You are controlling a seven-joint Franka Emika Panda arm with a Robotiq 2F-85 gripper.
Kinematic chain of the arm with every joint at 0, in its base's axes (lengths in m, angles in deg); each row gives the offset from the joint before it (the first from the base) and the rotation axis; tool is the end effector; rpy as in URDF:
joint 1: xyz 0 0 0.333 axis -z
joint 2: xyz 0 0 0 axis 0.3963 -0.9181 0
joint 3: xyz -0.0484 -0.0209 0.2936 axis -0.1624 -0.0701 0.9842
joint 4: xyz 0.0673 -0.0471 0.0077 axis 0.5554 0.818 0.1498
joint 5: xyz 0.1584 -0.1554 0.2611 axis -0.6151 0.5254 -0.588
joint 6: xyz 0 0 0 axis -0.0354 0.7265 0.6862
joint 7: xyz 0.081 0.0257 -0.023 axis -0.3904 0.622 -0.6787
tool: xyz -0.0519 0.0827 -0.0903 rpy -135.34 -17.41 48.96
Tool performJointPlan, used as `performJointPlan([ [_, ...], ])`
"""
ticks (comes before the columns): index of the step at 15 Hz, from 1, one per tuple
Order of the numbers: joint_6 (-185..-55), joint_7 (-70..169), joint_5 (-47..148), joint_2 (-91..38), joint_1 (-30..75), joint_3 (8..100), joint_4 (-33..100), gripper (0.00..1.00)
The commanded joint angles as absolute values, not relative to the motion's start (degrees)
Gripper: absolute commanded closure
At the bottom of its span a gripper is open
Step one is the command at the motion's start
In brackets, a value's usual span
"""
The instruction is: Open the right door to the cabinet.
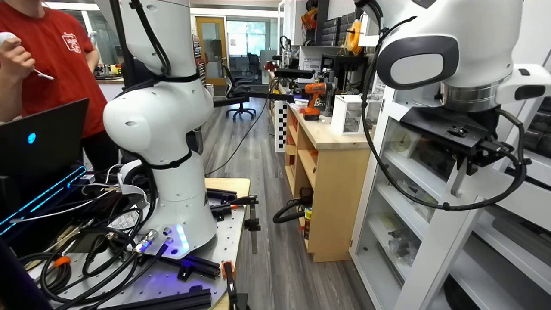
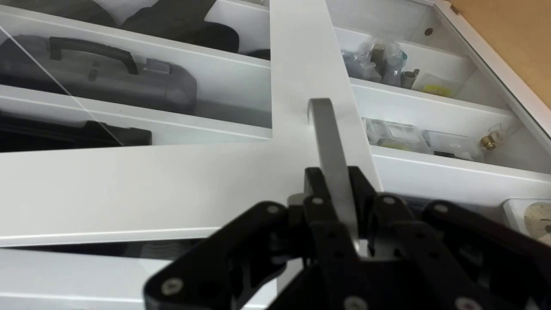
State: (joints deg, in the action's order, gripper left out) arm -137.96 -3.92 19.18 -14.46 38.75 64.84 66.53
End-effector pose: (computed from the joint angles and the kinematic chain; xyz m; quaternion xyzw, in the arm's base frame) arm 0.5375 -0.0896 0.3860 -0.9570 -0.1479 -0.2455 0.0438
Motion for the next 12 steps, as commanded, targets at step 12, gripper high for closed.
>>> performJointPlan([
  [12, -137.37, -9.29, 19.48, -5.12, 33.44, 52.16, 73.30, 0.95],
])
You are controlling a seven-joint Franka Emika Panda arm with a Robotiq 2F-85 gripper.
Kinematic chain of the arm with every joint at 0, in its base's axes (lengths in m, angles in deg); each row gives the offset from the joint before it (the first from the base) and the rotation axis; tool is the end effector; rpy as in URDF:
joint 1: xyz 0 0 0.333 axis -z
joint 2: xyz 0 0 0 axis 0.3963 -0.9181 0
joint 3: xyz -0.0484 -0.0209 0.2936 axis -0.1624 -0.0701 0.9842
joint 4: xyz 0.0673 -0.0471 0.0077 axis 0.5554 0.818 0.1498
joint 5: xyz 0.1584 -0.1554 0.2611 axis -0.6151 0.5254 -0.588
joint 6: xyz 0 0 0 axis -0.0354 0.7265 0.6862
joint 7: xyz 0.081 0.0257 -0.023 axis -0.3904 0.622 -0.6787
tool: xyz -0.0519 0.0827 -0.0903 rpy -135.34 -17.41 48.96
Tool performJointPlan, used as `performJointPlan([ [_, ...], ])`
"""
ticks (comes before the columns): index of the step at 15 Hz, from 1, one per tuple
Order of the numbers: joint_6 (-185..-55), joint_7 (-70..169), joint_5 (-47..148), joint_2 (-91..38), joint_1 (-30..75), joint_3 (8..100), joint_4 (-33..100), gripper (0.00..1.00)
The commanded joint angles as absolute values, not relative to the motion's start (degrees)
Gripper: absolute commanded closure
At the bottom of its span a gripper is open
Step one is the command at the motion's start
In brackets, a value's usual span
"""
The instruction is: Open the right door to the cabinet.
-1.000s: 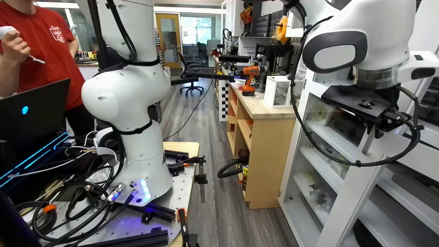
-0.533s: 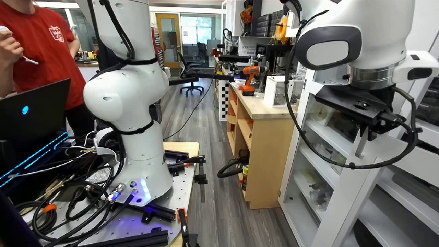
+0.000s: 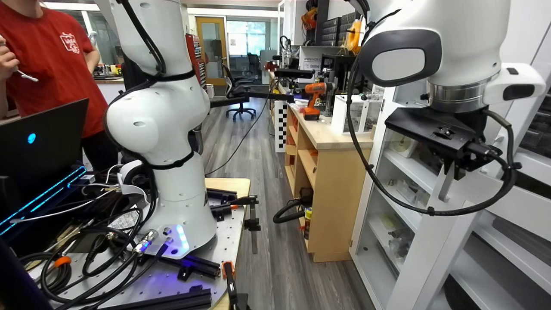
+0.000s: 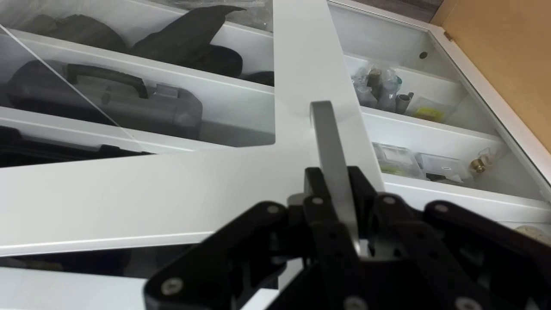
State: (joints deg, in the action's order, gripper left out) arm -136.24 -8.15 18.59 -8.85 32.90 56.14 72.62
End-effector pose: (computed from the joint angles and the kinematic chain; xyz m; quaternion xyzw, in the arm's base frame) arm 0.5002 -0.1070 0.3873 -0.9585 -0.1593 -0.2332 0.0393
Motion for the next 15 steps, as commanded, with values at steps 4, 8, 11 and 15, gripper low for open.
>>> performJointPlan([
  [4, -137.67, -9.38, 20.56, -3.28, 32.96, 50.54, 75.28, 0.95],
  [8, -137.34, -9.98, 20.35, -1.86, 32.35, 48.98, 76.76, 0.58],
  [11, -137.17, -10.16, 20.80, -1.18, 32.20, 47.80, 77.35, 0.47],
  [15, -137.13, -9.70, 23.62, -1.13, 32.40, 46.52, 77.56, 0.21],
])
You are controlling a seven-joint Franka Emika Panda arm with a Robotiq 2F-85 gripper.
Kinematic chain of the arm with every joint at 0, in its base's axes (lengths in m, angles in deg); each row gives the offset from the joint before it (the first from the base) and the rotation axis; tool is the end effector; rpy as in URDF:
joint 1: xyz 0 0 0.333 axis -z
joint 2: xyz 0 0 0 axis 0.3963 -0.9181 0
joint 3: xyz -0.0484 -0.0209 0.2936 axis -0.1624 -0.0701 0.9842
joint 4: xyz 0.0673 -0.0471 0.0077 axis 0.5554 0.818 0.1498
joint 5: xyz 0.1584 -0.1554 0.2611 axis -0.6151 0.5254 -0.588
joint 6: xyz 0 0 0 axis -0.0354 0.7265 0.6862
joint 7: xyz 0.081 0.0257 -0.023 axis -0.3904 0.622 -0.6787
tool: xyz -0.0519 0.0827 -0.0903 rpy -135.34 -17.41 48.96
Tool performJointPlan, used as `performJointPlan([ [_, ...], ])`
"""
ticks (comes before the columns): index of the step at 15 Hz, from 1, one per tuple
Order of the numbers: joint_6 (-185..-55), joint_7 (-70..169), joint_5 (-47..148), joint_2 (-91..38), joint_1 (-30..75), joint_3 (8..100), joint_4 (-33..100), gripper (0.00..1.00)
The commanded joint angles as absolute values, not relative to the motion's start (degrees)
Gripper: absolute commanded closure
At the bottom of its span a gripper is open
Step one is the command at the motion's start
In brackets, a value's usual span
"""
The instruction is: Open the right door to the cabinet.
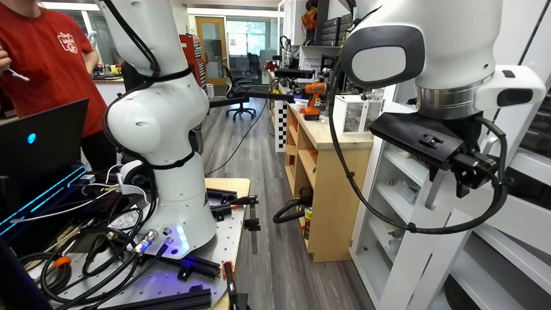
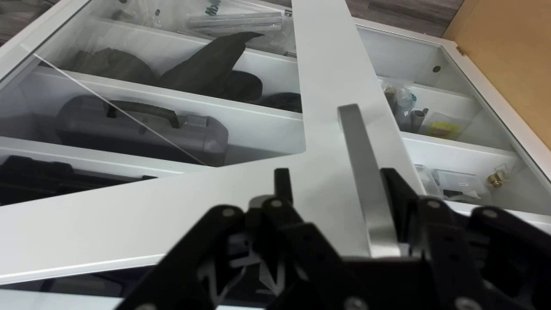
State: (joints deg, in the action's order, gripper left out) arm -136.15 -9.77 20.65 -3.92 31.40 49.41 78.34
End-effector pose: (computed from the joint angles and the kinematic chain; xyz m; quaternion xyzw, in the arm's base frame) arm 0.4602 -0.1436 0.3860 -0.9636 -0.1416 -0.2253 0.0264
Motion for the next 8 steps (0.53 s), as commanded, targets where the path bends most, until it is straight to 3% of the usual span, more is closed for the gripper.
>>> performJointPlan([
  [1, -137.18, -9.55, 24.46, -1.16, 32.45, 46.25, 77.56, 0.15],
  [3, -137.22, -9.39, 25.83, -1.19, 32.50, 45.71, 77.53, 0.02],
  [8, -136.38, -7.10, 29.73, -0.94, 32.88, 44.89, 77.59, 0.00],
])
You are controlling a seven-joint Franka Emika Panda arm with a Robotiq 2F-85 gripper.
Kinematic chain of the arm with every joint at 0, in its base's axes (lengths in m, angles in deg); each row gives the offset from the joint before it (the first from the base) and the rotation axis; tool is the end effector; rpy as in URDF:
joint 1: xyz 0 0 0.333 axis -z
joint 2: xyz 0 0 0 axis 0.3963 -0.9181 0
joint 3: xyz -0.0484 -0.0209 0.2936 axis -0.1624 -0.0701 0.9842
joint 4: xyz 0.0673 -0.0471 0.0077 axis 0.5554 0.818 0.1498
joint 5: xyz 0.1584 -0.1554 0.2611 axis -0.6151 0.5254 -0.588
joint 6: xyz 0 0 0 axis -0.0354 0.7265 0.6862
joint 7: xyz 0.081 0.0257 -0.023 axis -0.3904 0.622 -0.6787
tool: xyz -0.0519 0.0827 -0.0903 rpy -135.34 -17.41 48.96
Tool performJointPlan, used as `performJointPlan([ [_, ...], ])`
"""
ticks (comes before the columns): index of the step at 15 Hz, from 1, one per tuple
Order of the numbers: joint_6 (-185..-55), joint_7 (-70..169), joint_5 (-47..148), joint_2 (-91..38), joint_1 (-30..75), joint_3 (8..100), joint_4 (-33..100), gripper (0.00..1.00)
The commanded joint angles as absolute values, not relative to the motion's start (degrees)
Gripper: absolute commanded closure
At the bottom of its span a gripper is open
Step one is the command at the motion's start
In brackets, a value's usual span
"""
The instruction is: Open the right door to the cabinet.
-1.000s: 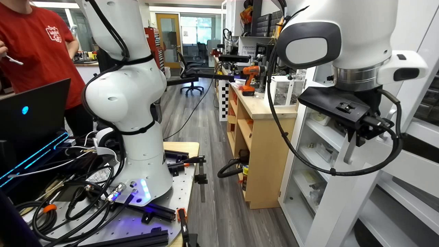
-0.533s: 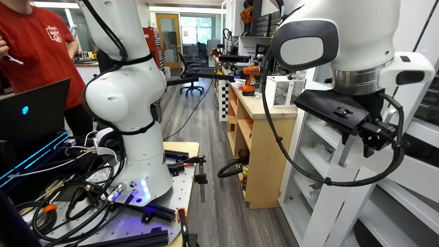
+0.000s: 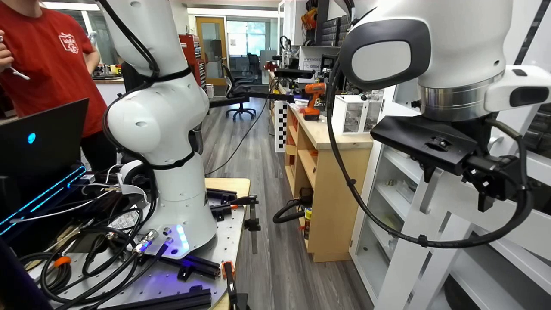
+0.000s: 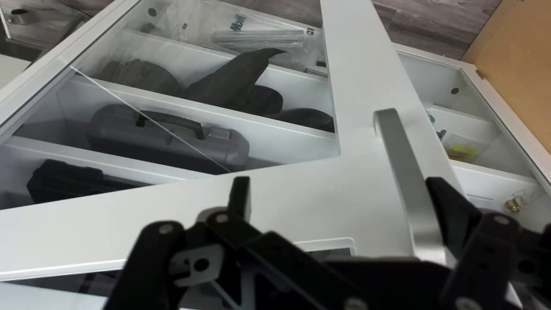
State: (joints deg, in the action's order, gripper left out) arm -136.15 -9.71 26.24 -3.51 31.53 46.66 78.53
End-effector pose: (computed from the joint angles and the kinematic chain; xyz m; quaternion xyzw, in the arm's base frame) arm 0.4520 -0.1654 0.3879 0.9649 0.1549 0.2123 0.0020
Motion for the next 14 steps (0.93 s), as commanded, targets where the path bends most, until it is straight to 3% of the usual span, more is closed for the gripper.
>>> performJointPlan([
  [1, -135.33, -5.11, 31.58, -0.75, 33.22, 44.94, 77.67, 0.00],
  [14, -123.05, 19.49, 47.37, 7.54, 34.06, 46.08, 76.78, 0.00],
])
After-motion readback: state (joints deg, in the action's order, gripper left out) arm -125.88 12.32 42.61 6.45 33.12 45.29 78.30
